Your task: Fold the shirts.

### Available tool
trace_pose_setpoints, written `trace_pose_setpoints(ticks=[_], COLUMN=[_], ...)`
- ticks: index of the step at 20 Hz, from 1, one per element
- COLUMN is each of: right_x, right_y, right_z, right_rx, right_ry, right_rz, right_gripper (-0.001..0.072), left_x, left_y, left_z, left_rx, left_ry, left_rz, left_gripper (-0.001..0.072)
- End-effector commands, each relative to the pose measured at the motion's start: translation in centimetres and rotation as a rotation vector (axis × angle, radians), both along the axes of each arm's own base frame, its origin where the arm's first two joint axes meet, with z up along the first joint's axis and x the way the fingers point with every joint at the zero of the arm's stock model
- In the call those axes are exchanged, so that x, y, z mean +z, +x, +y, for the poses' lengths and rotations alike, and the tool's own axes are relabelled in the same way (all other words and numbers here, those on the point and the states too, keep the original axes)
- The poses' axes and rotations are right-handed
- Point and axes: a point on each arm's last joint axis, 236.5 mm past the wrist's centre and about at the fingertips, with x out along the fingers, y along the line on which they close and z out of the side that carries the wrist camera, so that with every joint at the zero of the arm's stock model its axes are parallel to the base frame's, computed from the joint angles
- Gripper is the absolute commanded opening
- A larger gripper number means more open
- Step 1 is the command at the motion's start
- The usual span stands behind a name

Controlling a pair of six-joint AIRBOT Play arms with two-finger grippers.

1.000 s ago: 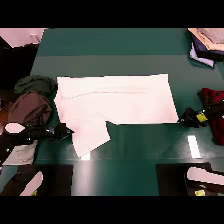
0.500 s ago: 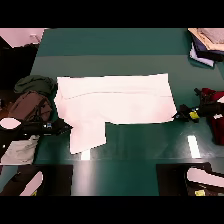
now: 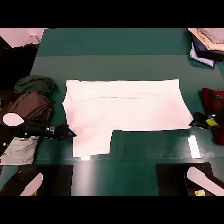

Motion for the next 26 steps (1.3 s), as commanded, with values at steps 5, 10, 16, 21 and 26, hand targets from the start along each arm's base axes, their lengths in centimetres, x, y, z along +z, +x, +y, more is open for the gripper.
trace_pose_setpoints(ticks=[5,10,16,21,26], right_x=[3.6,5.0,5.2,3.3,1.0], right_y=[2.0,7.1,9.6,13.0,17.1], right_z=[0.2,0.1,-1.2,-1.0,0.9], right_rx=[-0.023,-0.119,-0.180,-0.134,-0.052], right_ry=[-0.066,-0.099,-0.121,-0.089,-0.061], right_rz=[-0.182,-0.360,-0.411,-0.352,-0.310], right_gripper=[0.0012,0.0011,0.0011,0.0011,0.0012], left_x=[8.4,11.3,8.4,8.1,5.5], left_y=[8.0,14.3,18.5,21.7,23.7], left_z=[-0.9,1.4,3.7,6.6,7.5], left_rx=[0.031,0.215,0.331,0.448,0.485], left_ry=[0.045,0.096,0.142,0.180,0.212], left_rz=[-0.356,-0.556,-0.545,-0.606,-0.591], left_gripper=[0.0029,0.0029,0.0030,0.0030,0.0030])
